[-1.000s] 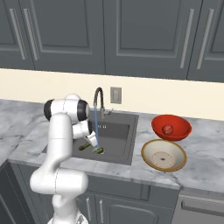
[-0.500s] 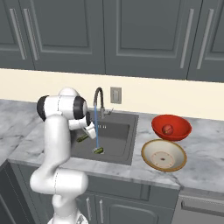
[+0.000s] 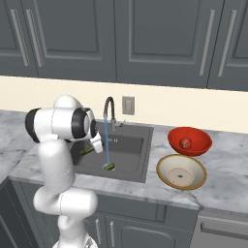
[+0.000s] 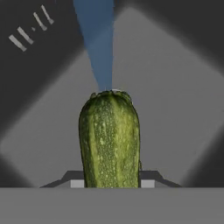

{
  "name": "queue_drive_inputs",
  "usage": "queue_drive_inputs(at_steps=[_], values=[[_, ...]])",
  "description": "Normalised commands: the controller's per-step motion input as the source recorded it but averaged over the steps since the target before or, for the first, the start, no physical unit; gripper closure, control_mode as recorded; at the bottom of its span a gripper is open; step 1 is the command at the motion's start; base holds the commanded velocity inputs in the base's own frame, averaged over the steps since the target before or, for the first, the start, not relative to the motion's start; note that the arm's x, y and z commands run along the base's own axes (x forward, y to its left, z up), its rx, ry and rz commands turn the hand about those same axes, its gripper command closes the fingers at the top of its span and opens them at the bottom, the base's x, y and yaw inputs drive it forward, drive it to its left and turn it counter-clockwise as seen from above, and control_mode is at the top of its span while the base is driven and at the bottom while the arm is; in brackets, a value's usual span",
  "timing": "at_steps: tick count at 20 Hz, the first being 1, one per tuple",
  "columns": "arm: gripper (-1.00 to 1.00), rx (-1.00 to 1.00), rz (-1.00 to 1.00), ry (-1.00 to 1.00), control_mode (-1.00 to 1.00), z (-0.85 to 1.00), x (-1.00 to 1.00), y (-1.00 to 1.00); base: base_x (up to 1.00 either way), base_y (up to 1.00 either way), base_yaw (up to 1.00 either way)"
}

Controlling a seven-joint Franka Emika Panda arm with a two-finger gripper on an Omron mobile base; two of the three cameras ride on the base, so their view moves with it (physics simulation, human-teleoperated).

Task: Pick the squashs from the sink and place them in one bowl. Place the onion in the other bowl. Then turn off the sink faucet.

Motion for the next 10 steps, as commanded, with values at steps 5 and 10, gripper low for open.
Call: queue_drive_inputs(at_steps=[5,10], values=[[1.0,0.05,-0.08,0.0,-1.0,0.41,-0.51,-0.33,0.0,0.0,0.0],[1.0,0.03,-0.1,0.0,-1.0,0.47,-0.27,-0.35,0.0,0.0,0.0]])
